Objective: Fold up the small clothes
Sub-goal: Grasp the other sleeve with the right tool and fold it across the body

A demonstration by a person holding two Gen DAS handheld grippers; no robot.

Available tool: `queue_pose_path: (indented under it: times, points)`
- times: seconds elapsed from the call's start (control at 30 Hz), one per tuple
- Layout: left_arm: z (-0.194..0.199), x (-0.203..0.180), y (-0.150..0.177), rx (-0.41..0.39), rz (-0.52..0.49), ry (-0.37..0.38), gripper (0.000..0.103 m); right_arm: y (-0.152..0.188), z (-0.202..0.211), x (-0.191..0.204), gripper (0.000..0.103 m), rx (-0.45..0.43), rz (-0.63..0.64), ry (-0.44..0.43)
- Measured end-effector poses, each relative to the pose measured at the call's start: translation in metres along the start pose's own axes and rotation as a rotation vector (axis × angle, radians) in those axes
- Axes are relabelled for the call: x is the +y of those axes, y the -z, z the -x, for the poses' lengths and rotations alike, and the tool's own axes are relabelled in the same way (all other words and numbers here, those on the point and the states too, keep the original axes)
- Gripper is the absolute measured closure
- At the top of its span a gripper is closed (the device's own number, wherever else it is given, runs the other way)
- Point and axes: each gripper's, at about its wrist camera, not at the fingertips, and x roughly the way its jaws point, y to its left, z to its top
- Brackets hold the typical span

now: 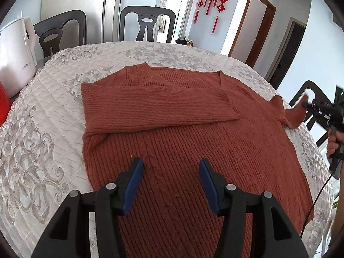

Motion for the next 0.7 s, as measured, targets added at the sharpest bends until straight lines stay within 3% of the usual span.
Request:
queue_pose_path:
  times: [0.2,0.33,0.5,0.6,0.7]
  points:
    - [0.0,0.0,0.0,0.0,0.0,0.0,0.045,0.019,-0.025,0.087,0.093,0.083,0.181,-0.173]
    - [0.0,0.001,0.0,0.0,0.005,0.008,0.045,0.052,-0.059,0.124,0.093,0.2,0.289,-0.217]
    - [0.002,0.003,0.001,-0.003,0.018,0.026,0.045,0.092,-0.098,0.133,0.092,0.367,0.353,-0.216]
    - [0.004,0.0,-0.001,-0.002,0.013,0.025,0.045,0.103,-0.096,0.13,0.076,0.394,0.378,-0.225]
    - [0.009,-0.007,-0.009,-0.008,0.023,0.094,0.045,0.106,-0.077,0.122,0.067,0.382,0.402,-0.262]
